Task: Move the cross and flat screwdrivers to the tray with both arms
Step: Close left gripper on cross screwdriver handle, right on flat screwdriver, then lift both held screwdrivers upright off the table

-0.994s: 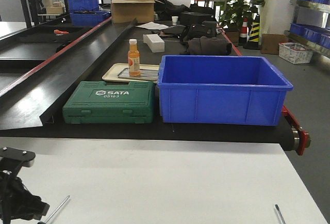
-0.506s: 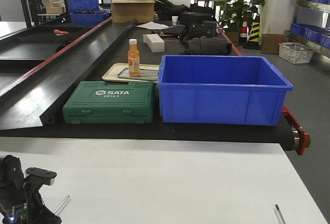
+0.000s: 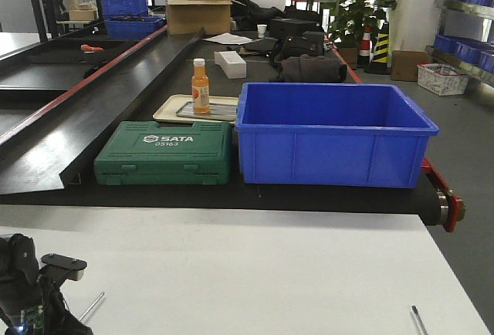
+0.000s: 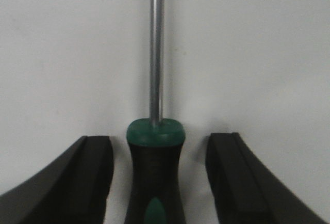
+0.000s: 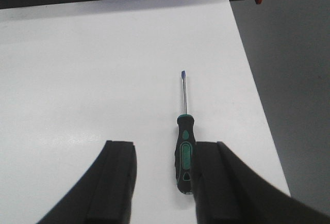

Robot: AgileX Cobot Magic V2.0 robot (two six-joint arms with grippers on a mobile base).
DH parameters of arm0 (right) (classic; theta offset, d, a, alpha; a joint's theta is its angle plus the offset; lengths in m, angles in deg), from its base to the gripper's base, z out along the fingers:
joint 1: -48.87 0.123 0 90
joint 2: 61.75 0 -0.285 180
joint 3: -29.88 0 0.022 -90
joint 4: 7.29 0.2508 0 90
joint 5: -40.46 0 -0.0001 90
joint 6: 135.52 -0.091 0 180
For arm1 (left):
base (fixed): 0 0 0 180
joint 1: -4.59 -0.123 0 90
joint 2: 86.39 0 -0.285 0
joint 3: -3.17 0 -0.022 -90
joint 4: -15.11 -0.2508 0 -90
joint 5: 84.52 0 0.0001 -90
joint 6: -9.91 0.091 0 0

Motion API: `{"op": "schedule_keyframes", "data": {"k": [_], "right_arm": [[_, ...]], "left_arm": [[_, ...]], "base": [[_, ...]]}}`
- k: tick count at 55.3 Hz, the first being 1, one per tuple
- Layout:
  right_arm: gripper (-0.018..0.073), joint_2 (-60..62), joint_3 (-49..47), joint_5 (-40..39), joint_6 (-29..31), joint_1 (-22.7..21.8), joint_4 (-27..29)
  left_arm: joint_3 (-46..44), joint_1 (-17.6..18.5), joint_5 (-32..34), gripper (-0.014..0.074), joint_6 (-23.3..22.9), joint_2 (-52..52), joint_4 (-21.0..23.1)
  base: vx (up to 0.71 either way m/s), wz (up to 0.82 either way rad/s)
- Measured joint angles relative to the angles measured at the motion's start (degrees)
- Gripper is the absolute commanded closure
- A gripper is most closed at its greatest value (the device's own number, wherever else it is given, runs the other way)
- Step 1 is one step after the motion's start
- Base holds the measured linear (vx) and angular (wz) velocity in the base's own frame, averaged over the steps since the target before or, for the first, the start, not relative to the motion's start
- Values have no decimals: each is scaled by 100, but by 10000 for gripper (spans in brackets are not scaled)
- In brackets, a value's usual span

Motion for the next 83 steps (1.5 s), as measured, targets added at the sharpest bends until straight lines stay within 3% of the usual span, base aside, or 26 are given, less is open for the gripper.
{"op": "schedule_keyframes", "data": {"k": [13,24,43,59,83], "right_arm": [[161,-976,-1199,960,-142,0,21],[150,-2346,-2409,1773,-354,-107,-190],[150,-4896,-4076,2555,155,-148,-375],[150,-6257,-4291,2349,81,-148,-417],[150,-7257,-4325,1855,35,-148,-509]], "left_arm": [[0,0,-110,605,0,0,-12],[-17,0,-215,602,7,0,63],[-17,0,-227,599,17,0,79],[-17,0,-227,596,17,0,79],[-17,0,-216,596,17,0,86]], "base": [[0,0],[0,0],[0,0],[0,0],[0,0]]}}
